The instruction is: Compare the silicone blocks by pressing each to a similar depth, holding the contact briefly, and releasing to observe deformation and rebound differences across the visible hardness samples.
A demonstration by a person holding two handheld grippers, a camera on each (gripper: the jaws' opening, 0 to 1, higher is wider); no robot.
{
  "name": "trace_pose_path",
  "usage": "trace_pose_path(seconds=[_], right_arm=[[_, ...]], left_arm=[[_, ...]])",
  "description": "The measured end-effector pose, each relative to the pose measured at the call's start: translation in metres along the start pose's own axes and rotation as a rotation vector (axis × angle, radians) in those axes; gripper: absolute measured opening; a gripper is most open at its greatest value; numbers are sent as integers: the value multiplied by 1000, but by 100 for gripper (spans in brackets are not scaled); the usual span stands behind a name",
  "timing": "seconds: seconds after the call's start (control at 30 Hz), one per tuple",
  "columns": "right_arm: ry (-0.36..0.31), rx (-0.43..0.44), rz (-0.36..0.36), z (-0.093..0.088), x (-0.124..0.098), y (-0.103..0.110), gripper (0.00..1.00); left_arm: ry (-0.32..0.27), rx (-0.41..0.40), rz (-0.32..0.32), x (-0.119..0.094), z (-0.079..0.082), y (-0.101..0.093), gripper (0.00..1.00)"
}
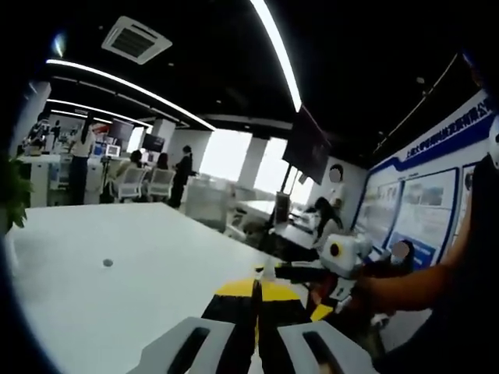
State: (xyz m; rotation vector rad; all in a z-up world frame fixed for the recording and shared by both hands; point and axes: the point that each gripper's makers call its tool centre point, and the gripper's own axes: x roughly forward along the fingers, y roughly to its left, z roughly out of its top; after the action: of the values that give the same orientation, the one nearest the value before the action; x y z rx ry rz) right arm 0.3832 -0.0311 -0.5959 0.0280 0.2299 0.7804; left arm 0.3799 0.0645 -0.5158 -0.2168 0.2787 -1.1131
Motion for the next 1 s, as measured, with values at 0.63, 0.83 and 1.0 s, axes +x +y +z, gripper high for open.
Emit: trace_pose_path(seconds=[0.63, 0.83, 1.0], right_arm=[[157, -27, -90, -93, -52, -17, 96], [128, 5, -105, -104, -59, -15, 96], [108, 4, -105, -98, -57, -13, 96]], left_arm=[[-19, -40, 31, -2, 1, 10, 0], [-42, -80, 50, -7, 1, 18, 0], [-62, -133, 62, -7, -2, 24, 0]])
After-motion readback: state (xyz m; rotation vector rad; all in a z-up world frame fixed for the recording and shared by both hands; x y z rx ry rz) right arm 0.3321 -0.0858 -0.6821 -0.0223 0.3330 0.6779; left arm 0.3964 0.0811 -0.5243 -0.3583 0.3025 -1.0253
